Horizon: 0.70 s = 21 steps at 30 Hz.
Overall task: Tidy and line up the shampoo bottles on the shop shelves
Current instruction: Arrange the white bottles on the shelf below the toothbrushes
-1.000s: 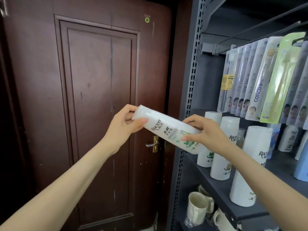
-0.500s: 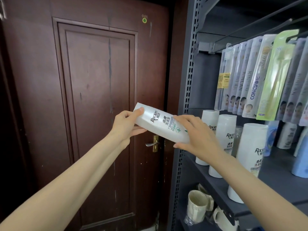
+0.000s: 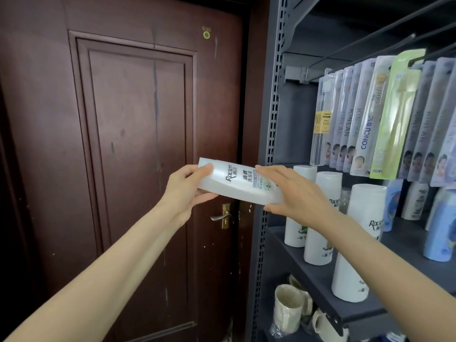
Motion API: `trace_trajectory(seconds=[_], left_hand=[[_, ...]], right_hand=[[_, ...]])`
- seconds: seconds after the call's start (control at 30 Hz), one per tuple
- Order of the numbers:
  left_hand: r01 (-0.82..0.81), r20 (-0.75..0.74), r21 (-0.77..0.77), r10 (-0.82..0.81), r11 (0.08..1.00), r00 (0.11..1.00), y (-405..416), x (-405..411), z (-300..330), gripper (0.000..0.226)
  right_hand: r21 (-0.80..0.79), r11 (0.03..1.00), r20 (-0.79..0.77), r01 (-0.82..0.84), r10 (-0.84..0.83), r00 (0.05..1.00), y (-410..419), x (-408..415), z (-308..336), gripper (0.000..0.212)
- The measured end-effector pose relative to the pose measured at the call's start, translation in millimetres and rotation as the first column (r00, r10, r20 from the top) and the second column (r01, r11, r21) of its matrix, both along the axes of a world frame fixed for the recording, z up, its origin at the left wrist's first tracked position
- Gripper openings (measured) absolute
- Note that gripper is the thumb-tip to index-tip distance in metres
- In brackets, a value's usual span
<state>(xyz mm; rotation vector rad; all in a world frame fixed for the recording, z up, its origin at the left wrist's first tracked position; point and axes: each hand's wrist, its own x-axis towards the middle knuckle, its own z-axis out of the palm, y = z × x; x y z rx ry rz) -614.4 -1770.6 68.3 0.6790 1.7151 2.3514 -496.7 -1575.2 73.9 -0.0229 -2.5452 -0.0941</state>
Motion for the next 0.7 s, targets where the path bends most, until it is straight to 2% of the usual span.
trace_trajectory(seconds=[0.07,0.13,0.27,0.33,0.47,0.63,0.7], left_hand=[[-0.042,0.036,0.025,0.042,0.999,0.998,10.3,0.5,0.4,0.019],[-0.09,0.021,0.012,0.09,0.996,0.996,20.7,-0.5,0.9,0.02],[-0.215,-0.201,-0.07,0.198,0.974,0.96,41.3,0.1,4.1,0.019],[-0.256,-0.279,-0.106,0.219,0.961,0.935,53.5,0.2,4.8,0.019],[-0.35,-0.361,-0.204,0.262,0.914,0.895,82.4,-6.3,3.1,0.025],[-0.422,-0.493,-0.348,0.219,0.837,0.842,121.1,-15.0,3.6,0.031],[-0.405,-0.502,-0.374,0.185,0.834,0.845,134.3,-18.6,5.0,0.031]], right_hand=[[-0.021,0.999,0.036,0.039,-0.038,0.999,2.1,0.9,5.6,0.09],[-0.023,0.997,0.053,0.074,-0.072,0.996,8.4,4.1,12.3,0.082],[-0.041,0.99,0.069,0.132,-0.129,0.989,34.6,20.0,34.4,0.047],[-0.07,0.982,0.063,0.174,-0.17,0.983,52.7,29.2,46.5,0.037],[-0.126,0.96,0.155,0.249,-0.229,0.961,83.6,40.4,62.2,0.034],[-0.21,0.94,0.237,0.27,-0.219,0.946,108.3,39.5,61.3,0.032],[-0.241,0.937,0.235,0.251,-0.195,0.952,114.3,37.7,58.3,0.03]])
